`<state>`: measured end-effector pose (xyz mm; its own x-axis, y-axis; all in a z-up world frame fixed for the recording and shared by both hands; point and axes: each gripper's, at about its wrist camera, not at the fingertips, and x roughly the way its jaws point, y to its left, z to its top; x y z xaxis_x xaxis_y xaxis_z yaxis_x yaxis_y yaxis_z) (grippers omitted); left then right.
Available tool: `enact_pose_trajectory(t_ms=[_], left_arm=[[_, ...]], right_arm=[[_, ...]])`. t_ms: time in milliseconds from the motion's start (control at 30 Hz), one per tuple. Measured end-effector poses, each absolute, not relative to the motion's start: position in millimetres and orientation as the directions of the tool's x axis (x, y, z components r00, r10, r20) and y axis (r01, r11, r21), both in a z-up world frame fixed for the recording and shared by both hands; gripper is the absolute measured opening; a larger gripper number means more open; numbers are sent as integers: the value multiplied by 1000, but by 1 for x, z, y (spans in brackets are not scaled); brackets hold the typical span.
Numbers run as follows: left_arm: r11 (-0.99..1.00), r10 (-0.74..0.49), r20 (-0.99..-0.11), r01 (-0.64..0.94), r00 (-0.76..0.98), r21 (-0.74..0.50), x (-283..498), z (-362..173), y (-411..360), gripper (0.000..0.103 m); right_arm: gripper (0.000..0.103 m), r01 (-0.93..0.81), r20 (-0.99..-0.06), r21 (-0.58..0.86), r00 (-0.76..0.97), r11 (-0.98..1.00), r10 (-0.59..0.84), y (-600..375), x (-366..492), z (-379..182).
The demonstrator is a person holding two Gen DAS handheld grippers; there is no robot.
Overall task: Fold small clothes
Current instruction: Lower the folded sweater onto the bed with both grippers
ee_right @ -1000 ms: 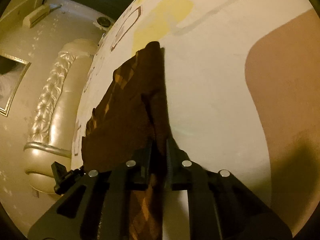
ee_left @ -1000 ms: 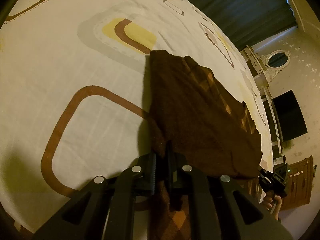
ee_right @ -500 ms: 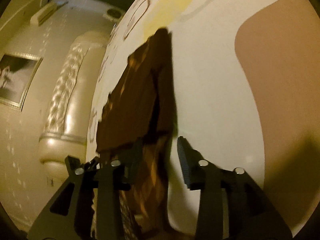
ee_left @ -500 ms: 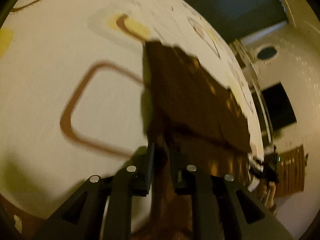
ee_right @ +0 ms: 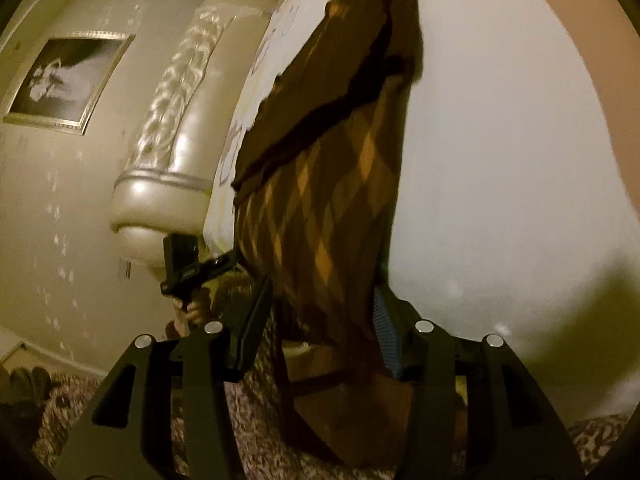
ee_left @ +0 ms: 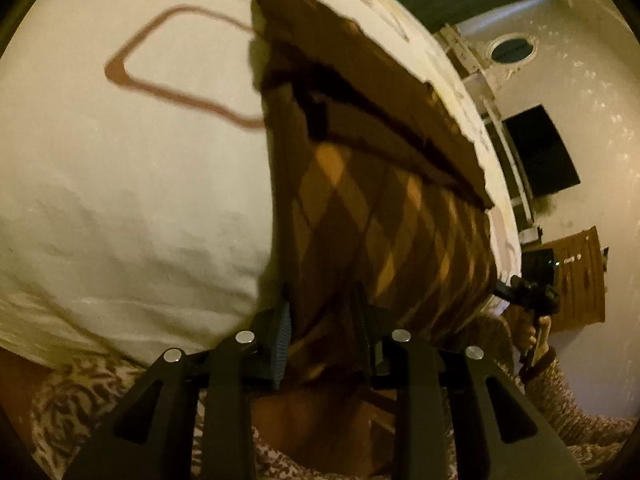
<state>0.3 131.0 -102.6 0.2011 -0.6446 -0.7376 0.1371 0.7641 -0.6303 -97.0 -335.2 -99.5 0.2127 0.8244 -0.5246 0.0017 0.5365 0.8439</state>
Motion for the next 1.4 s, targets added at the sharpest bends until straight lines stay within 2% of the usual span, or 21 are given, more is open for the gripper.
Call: enact_pose_trajectory(t_ms=[167,367,433,467,500,567,700,833,1000,1100,1233,1333,1400], left_arm=[[763,-645,-741,118,187,-635,3,-107,123,33],[767,-641,-743,126,192,-629,-2,-108,124,33],[771,-637,-747,126,193,-625,-2,-108,124,31],[778,-628,-754,126,193,-616,-3,-108,124,19],[779,-627,-757,127,182,-614,-2,-109,122,3],[778,-628,-758,143,177,-612,-4,-108,118,3],[753,-658,-711,194,250,-629,-5,-82,120,3],[703,-698,-634,149,332,-695,18,-54,136,3],[686,-677,-605,62,419,-725,70,-41,149,3],[697,-652,-627,11,427,-717,105,-50,148,3],[743,-613,-695,-27,375,-669,137,-79,133,3],[727,-634,-679,-16,370,-686,140,-86,131,4],[711,-648,-660,-8,379,-703,136,-84,136,5]], right_arm=[[49,-35,-584,803,151,594,798,-317,-101,-105],[47,-94,-631,766,84,636,772,-287,-102,-113],[30,-98,-634,761,94,641,768,-289,-104,-113],[16,-96,-633,762,96,640,768,-290,-105,-113],[8,-93,-629,766,98,637,771,-290,-104,-113],[4,-100,-619,771,113,629,777,-292,-104,-109],[3,-133,-562,803,157,581,812,-291,-102,-88],[3,-166,-495,827,236,536,836,-300,-91,-61],[3,-166,-422,846,371,507,827,-326,-53,-39],[3,-129,-421,846,432,517,797,-340,-25,-42],[3,1,-478,841,468,540,743,-353,7,-75],[4,93,-537,824,440,559,719,-351,13,-103],[8,124,-500,856,442,501,745,-356,10,-112]])
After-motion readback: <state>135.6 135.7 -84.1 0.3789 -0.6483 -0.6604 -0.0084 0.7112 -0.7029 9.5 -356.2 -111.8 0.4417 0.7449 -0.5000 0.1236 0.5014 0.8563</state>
